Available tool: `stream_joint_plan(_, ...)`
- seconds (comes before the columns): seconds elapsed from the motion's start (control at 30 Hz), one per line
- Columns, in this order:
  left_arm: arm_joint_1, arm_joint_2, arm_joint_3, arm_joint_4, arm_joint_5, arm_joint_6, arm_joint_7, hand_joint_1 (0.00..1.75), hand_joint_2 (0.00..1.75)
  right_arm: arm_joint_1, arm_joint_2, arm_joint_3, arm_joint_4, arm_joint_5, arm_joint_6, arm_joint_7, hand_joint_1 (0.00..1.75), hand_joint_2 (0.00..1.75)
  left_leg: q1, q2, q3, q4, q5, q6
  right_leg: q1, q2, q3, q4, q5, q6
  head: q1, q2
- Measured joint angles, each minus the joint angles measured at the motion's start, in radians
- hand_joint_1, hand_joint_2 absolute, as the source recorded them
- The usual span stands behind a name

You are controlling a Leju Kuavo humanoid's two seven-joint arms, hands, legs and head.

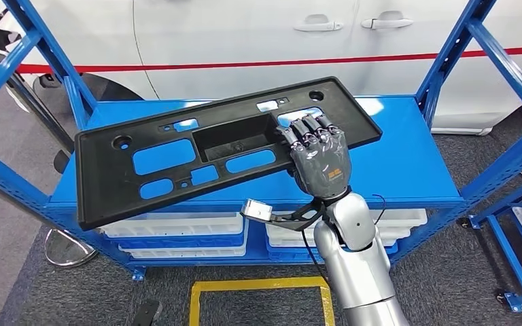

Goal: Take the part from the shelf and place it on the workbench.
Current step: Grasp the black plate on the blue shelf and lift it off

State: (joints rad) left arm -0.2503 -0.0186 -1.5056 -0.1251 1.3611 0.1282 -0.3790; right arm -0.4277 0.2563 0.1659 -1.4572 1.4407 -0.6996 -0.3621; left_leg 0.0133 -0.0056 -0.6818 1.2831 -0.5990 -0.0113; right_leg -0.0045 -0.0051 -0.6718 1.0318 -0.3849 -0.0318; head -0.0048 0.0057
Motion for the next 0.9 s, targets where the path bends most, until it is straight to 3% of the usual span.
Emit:
stream_joint_plan(0.1,-0.005,0.000,0.000,0.000,0.000,0.000,0.002,0.00,1.75,-0.002,0.000,0.000,0.000,0.000,0.000,-0.002,1.75,1.75,-0.001,0.000,0.135,-0.191,0.056,0.004,0.000,0.001,-0.028,0.001,0.028,0.010,0.000,0.000)
stream_joint_plan(0.17,-0.009,0.000,0.000,0.000,0.000,0.000,0.002,0.00,1.75,-0.004,0.002,0.001,-0.001,0.000,0.000,-0.003,1.75,1.75,-0.007,-0.002,0.175,-0.264,0.073,0.013,0.001,0.001,-0.034,0.000,0.044,0.022,0.000,0.000)
stream_joint_plan(0.27,-0.008,-0.002,0.000,0.000,0.000,-0.002,0.004,0.00,1.75,-0.007,0.004,0.002,-0.002,-0.001,0.000,-0.006,1.75,1.75,-0.011,-0.001,0.163,-0.268,0.098,0.033,-0.003,0.002,-0.035,-0.008,0.064,0.041,0.001,0.000)
stream_joint_plan(0.3,-0.009,-0.002,0.000,0.000,0.000,-0.002,0.005,0.00,1.75,-0.007,0.004,0.003,-0.002,-0.002,0.000,-0.007,1.75,1.75,-0.010,0.001,0.156,-0.271,0.110,0.042,-0.004,0.003,-0.041,-0.001,0.050,0.045,0.001,0.000)
stream_joint_plan(0.33,-0.010,-0.003,0.000,0.000,0.000,-0.002,0.006,0.00,1.75,-0.007,0.004,0.003,-0.002,-0.004,0.000,-0.007,1.75,1.75,-0.009,0.003,0.146,-0.274,0.125,0.050,-0.005,0.005,-0.053,0.024,0.016,0.048,0.001,0.000)
stream_joint_plan(0.37,-0.011,-0.004,0.000,0.000,0.000,-0.002,0.006,0.00,1.75,-0.008,0.003,0.003,-0.002,-0.005,0.000,-0.008,1.75,1.75,-0.008,0.005,0.132,-0.276,0.140,0.056,-0.007,0.005,-0.069,0.072,-0.037,0.050,0.001,0.000)
stream_joint_plan(0.43,-0.012,-0.004,0.000,0.000,0.000,-0.002,0.007,0.00,1.75,-0.008,0.003,0.003,-0.002,-0.006,0.000,-0.012,1.75,1.75,-0.011,0.006,0.100,-0.274,0.165,0.062,-0.008,0.005,-0.098,0.203,-0.142,0.053,0.001,0.000)
stream_joint_plan(0.47,-0.012,-0.004,0.000,0.000,0.000,-0.002,0.007,0.00,1.75,-0.007,0.003,0.003,-0.002,-0.007,0.000,-0.014,1.75,1.75,-0.012,0.007,0.083,-0.273,0.176,0.062,-0.008,0.005,-0.102,0.258,-0.165,0.054,0.001,0.000)
stream_joint_plan(0.5,-0.012,-0.004,0.000,0.000,0.000,-0.002,0.007,0.00,1.75,-0.007,0.003,0.003,-0.002,-0.008,0.000,-0.015,1.75,1.75,-0.013,0.007,0.066,-0.270,0.187,0.061,-0.008,0.005,-0.093,0.285,-0.166,0.054,0.001,0.000)
stream_joint_plan(0.53,-0.012,-0.004,0.000,0.000,0.001,-0.002,0.007,0.00,1.75,-0.007,0.003,0.003,-0.002,-0.009,0.000,-0.016,1.75,1.75,-0.014,0.007,0.049,-0.268,0.197,0.060,-0.008,0.005,-0.068,0.279,-0.150,0.053,0.001,0.000)
stream_joint_plan(0.6,-0.012,-0.004,0.000,0.000,0.001,-0.002,0.007,0.00,1.75,-0.007,0.004,0.003,-0.002,-0.010,0.000,-0.018,1.75,1.75,-0.014,0.006,0.021,-0.262,0.215,0.055,-0.007,0.006,0.028,0.175,-0.118,0.045,0.001,0.000)
stream_joint_plan(0.67,-0.011,-0.005,0.000,0.000,0.001,-0.003,0.008,0.00,1.75,-0.009,0.005,0.003,-0.003,-0.010,0.000,-0.020,1.75,1.75,-0.015,0.005,0.006,-0.258,0.232,0.046,0.000,0.006,0.120,0.048,-0.125,0.037,0.000,0.000)
stream_joint_plan(0.7,-0.011,-0.006,0.000,0.000,0.001,-0.003,0.008,0.00,1.75,-0.010,0.006,0.003,-0.003,-0.010,0.000,-0.020,1.75,1.75,-0.014,0.005,0.004,-0.258,0.239,0.041,0.004,0.006,0.142,0.012,-0.133,0.033,0.000,0.000)
stream_joint_plan(0.8,-0.011,-0.006,0.000,0.000,0.001,-0.003,0.008,0.00,1.75,-0.013,0.008,0.003,-0.003,-0.014,0.000,-0.024,1.75,1.75,-0.010,0.004,0.000,-0.262,0.254,0.021,0.006,0.004,0.137,-0.008,-0.113,0.019,0.001,0.000)
stream_joint_plan(0.83,-0.010,-0.006,-0.001,0.000,0.001,-0.003,0.008,0.00,1.75,-0.014,0.009,0.003,-0.003,-0.015,0.000,-0.026,1.75,1.75,-0.009,0.003,-0.009,-0.251,0.234,0.016,0.004,0.002,0.129,-0.011,-0.100,0.011,0.001,0.000)
stream_joint_plan(0.9,-0.010,-0.006,-0.001,0.000,0.001,-0.003,0.008,0.00,1.75,-0.015,0.012,0.003,-0.003,-0.017,0.000,-0.028,1.75,1.75,-0.005,0.002,-0.036,-0.172,0.142,0.007,0.001,-0.001,0.103,-0.016,-0.072,-0.001,0.000,0.000)
